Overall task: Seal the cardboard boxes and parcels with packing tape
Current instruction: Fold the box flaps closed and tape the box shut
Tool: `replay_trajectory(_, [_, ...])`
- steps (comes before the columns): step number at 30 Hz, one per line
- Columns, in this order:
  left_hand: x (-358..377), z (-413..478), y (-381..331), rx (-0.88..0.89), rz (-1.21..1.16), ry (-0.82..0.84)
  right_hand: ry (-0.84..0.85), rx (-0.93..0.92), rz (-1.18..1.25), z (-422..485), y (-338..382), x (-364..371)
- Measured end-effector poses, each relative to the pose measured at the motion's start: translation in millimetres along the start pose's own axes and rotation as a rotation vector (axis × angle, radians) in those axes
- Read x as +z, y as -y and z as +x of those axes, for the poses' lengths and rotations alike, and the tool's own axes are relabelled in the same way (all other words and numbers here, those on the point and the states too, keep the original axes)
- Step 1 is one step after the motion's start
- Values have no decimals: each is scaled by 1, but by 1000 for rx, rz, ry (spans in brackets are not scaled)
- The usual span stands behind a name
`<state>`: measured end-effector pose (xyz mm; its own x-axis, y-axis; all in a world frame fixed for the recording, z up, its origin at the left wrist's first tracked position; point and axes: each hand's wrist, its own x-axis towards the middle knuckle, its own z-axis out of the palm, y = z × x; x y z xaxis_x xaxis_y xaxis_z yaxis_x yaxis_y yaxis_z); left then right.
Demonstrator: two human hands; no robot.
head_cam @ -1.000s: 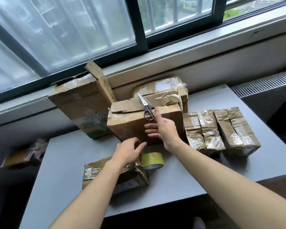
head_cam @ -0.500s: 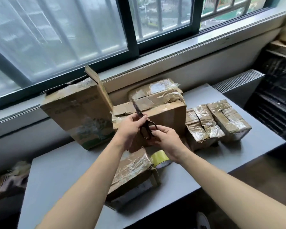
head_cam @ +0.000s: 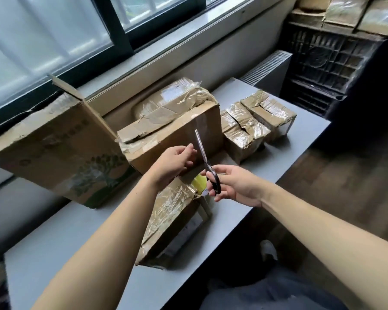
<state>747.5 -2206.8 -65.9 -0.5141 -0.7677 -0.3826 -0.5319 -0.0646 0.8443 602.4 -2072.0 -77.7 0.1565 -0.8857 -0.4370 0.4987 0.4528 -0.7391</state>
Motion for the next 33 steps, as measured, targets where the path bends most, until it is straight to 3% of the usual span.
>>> replay_trajectory(2, [6,14,2,44,415,-98,-5,55,-69,-5,-3,-10])
replay_trajectory(4, [11,27,4,-41,658,47,-11,98,-146,-9,-7,-21])
replay_trajectory(7, [23,40,2,-246,773,251,-34,134,-203,-13,-12,-36])
replay_trajectory(11, [35,47,-4,-382,688,346,-18,182,-233,-20,-13,-59])
replay_trajectory(19, [22,41,3,-291,116,217,171,267,-445,-23,-7,-78])
replay_trajectory(33, [28,28,9,-197,38,13,85,266,-846,-6,44,-106])
